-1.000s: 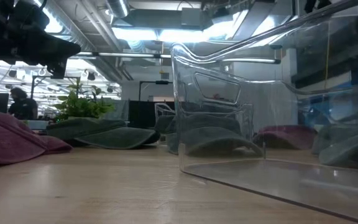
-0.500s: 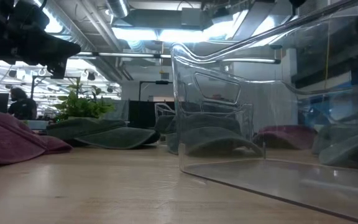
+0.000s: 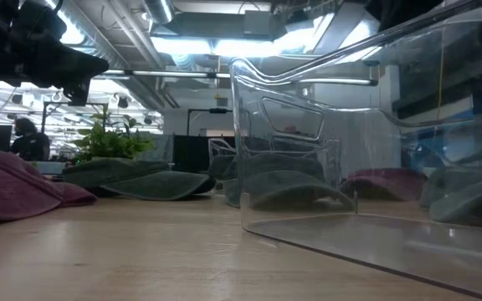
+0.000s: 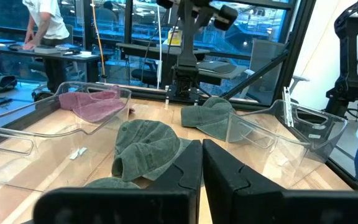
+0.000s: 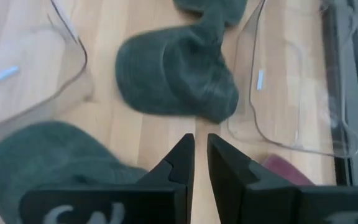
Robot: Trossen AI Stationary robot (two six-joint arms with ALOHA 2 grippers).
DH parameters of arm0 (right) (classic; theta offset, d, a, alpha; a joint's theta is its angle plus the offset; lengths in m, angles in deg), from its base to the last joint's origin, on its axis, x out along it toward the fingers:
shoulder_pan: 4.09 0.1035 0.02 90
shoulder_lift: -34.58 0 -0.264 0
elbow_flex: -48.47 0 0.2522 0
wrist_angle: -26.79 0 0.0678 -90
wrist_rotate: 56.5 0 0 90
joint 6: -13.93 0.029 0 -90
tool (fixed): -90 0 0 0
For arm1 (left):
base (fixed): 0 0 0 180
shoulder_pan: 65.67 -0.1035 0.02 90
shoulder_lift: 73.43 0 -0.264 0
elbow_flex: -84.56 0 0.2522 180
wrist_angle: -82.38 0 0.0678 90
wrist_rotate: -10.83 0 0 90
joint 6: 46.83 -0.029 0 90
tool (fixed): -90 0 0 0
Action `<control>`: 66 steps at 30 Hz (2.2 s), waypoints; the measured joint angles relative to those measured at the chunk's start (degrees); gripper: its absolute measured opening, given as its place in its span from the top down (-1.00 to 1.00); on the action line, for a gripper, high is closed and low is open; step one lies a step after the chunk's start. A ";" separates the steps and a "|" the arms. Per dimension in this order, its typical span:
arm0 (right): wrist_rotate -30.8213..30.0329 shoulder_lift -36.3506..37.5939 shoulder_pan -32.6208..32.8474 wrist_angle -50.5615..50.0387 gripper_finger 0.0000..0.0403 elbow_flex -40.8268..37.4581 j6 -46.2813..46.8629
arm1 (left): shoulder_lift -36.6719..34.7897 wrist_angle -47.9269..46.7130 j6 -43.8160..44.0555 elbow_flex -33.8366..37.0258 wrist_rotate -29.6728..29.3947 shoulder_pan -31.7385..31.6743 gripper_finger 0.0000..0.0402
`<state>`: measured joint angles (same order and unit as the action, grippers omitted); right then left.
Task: Pick & Place hat
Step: Put the top red cap into the top transparent bin
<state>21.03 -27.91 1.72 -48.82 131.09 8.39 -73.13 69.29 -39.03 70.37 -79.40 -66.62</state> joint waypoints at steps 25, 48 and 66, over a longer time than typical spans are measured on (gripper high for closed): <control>-0.07 -6.94 -9.44 1.17 0.77 0.00 0.59 | 0.02 0.00 0.00 -0.02 0.00 -0.02 0.96; 0.00 -8.63 -37.76 1.17 0.77 0.00 9.09 | 0.02 0.00 0.00 -0.02 0.00 0.00 0.95; 3.21 -12.98 -55.13 1.48 0.77 -0.02 25.18 | 0.02 0.00 0.00 0.00 0.00 0.00 0.94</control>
<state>24.24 -40.89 -53.41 -47.34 131.07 33.57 -73.12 69.28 -39.03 70.37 -79.40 -66.62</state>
